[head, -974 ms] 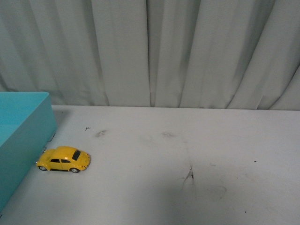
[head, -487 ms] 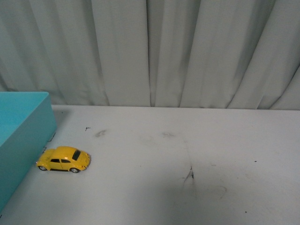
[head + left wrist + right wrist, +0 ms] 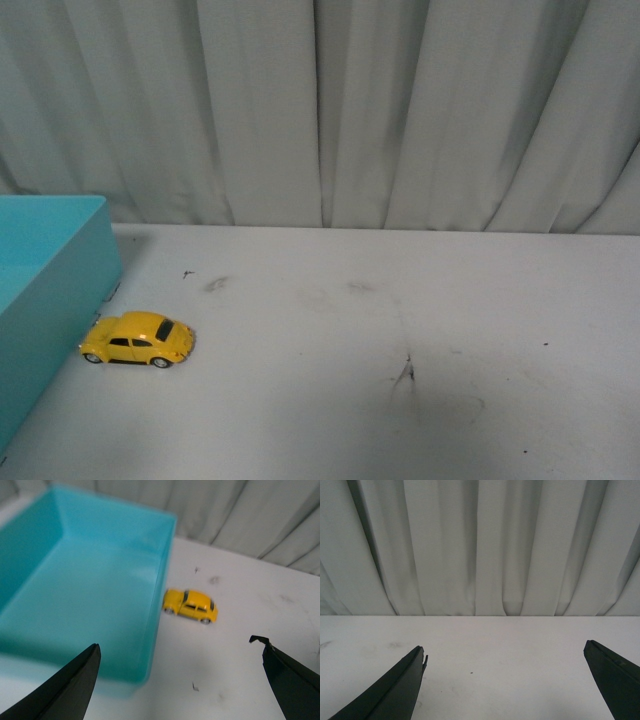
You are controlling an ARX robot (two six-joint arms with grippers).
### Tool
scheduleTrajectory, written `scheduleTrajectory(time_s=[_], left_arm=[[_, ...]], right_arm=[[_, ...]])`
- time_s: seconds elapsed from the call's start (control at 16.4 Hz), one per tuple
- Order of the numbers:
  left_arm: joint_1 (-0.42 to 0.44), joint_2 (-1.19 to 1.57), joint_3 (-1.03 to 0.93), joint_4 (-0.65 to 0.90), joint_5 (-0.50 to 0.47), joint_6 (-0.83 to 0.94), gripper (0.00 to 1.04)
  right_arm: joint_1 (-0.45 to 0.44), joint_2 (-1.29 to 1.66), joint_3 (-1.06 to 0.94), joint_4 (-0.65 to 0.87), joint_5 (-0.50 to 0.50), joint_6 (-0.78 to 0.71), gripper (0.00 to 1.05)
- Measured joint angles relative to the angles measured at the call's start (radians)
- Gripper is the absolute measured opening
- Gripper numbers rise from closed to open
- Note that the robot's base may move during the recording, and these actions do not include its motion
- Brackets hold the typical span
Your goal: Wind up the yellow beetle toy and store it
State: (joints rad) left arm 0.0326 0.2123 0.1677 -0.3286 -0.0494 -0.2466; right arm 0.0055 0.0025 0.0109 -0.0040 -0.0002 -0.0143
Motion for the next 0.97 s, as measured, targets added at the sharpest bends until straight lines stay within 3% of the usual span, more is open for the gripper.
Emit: scheduleTrajectory(time_s=[0.12, 0.24, 0.67, 0.97], left_arm=[[0.165, 0.06, 0.104, -0.008, 0.129, -0.244, 0.98], [0.222, 0.14, 0.176, 0.108, 0.174, -0.277, 0.98], [0.078, 0.806, 0.424, 0.546, 0.181, -0.1, 0.98], [-0.059, 1.312, 0.763, 0.533, 0.26, 0.214, 0.98]], right_arm=[[0.0, 0.0, 0.0, 0.0, 0.001, 0.0, 0.98], [0.0, 0.0, 0.0, 0.0, 0.001, 0.0, 0.98], [0.0, 0.0, 0.0, 0.0, 0.0, 0.0, 0.98], [0.0, 0.0, 0.0, 0.0, 0.001, 0.0, 0.98]])
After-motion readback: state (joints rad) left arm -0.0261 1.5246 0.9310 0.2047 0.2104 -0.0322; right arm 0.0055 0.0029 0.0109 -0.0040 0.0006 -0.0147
